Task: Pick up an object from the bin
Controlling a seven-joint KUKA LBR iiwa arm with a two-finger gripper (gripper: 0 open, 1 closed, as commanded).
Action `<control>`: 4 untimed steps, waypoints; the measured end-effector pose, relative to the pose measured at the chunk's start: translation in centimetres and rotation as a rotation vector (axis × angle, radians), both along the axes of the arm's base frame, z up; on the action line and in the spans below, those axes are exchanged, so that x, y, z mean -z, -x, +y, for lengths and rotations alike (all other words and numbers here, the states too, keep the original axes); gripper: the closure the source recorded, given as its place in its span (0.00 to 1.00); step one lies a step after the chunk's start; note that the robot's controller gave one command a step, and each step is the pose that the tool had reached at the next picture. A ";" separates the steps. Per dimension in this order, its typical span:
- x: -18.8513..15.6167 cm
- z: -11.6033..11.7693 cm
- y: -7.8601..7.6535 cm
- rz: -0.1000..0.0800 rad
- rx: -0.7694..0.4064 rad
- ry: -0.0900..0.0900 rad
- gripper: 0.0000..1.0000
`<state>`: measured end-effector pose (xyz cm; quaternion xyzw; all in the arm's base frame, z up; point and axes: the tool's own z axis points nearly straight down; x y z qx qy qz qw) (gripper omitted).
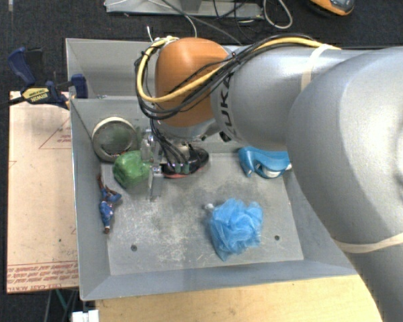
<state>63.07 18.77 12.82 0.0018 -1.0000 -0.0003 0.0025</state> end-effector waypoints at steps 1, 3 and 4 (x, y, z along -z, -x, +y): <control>-0.4 -0.1 -0.2 -0.007 0.004 -0.001 0.00; -1.5 4.0 -1.9 -0.018 0.161 -0.005 0.00; 1.4 4.4 -1.9 -0.010 0.468 -0.007 0.00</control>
Offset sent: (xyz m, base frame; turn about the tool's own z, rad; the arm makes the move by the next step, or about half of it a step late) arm 0.0241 0.0273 -0.0582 0.1032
